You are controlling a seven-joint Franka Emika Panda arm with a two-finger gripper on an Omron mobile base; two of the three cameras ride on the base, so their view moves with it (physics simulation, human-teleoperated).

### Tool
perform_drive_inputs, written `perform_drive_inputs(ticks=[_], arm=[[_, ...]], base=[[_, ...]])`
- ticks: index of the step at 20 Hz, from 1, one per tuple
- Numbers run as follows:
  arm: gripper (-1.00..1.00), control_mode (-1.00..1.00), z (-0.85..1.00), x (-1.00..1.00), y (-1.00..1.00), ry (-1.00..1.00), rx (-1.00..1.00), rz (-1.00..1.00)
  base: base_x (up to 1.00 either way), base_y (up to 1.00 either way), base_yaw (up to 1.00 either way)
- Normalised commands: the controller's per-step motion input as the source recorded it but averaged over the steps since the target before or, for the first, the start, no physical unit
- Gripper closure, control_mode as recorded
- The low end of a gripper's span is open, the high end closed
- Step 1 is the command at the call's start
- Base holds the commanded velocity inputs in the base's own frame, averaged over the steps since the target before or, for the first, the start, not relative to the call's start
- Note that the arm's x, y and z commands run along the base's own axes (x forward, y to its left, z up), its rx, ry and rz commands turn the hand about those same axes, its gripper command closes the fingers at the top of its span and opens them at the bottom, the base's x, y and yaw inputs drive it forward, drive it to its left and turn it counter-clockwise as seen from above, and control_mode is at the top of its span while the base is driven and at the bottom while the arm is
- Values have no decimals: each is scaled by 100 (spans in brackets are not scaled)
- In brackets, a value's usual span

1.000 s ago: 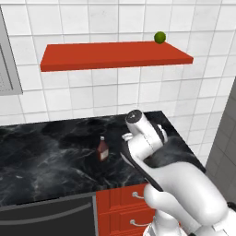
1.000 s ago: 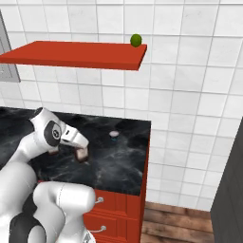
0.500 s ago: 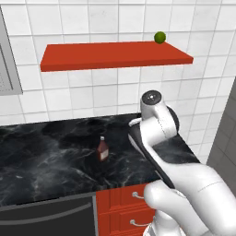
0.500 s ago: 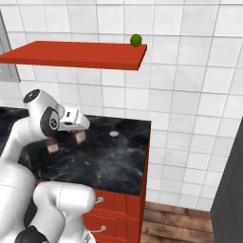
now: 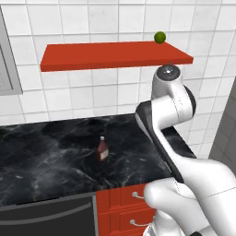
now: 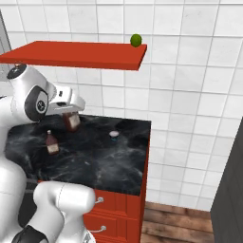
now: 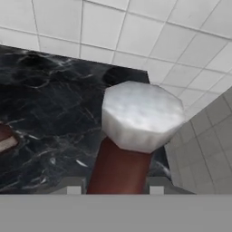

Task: Pick the ketchup and ketchup from the counter and place them in the cabinet.

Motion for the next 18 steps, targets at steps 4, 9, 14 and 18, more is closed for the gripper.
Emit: perform_drive_inputs(ticks=[4, 9, 14, 18], arm=[[100, -100, 88, -18, 0, 0, 0, 2], [100, -100, 91, -11, 0, 0, -1, 0], [100, -100, 79, 0, -2, 0, 0, 0], [100, -100, 51, 10, -3, 0, 0, 0]], base=[[0, 0, 0], [0, 0, 0], [0, 0, 0], [0, 0, 0]])
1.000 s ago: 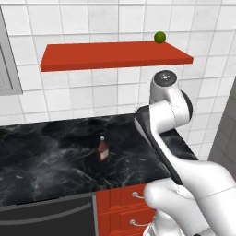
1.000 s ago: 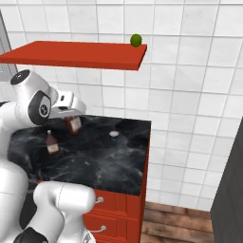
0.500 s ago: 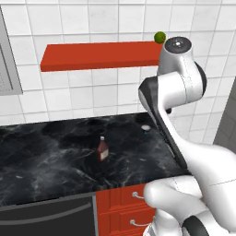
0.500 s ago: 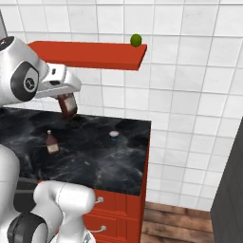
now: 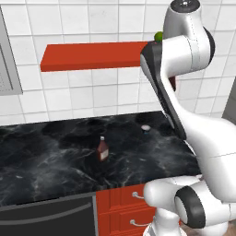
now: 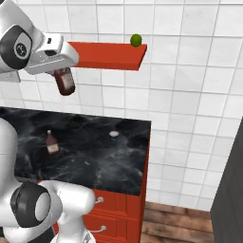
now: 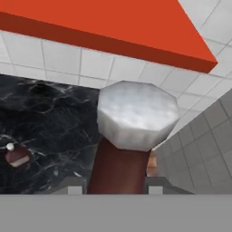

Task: Pick the ketchup and ketchup from the counter and place them in the cabinet.

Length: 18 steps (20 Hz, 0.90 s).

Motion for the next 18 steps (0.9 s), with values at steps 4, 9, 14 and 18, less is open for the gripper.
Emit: perform_drive_inputs(ticks=[4, 9, 14, 18], arm=[[100, -100, 39, 38, -8, 0, 0, 0], [100, -100, 38, 49, -6, 0, 0, 2], [100, -100, 18, 43, -5, -3, 0, 6], [100, -100, 0, 47, -9, -3, 2, 7]], base=[[0, 0, 0], [0, 0, 0], [0, 0, 0], [0, 0, 0]])
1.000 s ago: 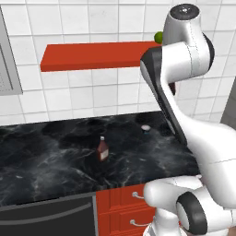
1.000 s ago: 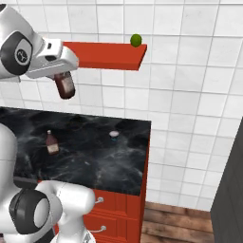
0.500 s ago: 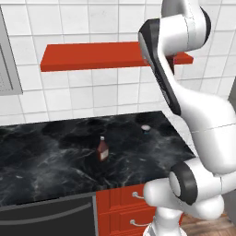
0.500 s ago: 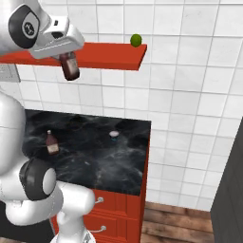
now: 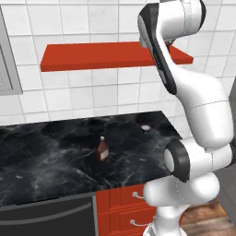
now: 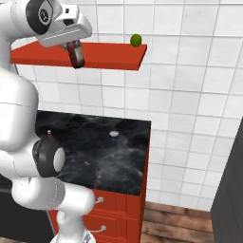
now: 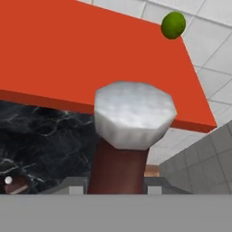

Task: Pick the ketchup and ketchup from the counter and place them in the cabinet.

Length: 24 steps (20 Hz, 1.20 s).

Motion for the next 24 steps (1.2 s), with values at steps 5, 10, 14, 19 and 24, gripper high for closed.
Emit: perform_drive_inputs(ticks=[5, 10, 14, 19, 24], arm=[[100, -100, -6, 55, -9, -1, 0, 7], [100, -100, -20, 56, -6, 0, 0, 7], [100, -100, -21, 53, -2, 0, 0, 6], [100, -100, -1, 49, -1, -1, 0, 5], [100, -100, -1, 46, 0, -1, 0, 4]], base=[[0, 0, 0], [0, 0, 0], [0, 0, 0], [0, 0, 0], [0, 0, 0]])
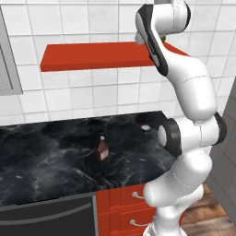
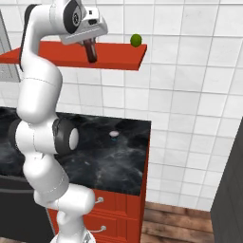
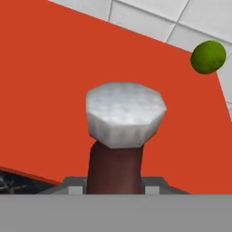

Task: Pick the ketchup and ketchup from the counter and place them in the cabinet.

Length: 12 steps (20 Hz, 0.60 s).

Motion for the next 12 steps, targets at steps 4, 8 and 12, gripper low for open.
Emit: perform_drive_inputs(ticks=[4, 8, 12], arm=[[100, -100, -5, 54, -5, -1, 0, 1], [100, -100, -8, 58, -7, -1, 0, 0], [100, -100, -14, 48, -2, -2, 0, 0]], base=[[0, 0, 0], [0, 0, 0], [0, 0, 0]])
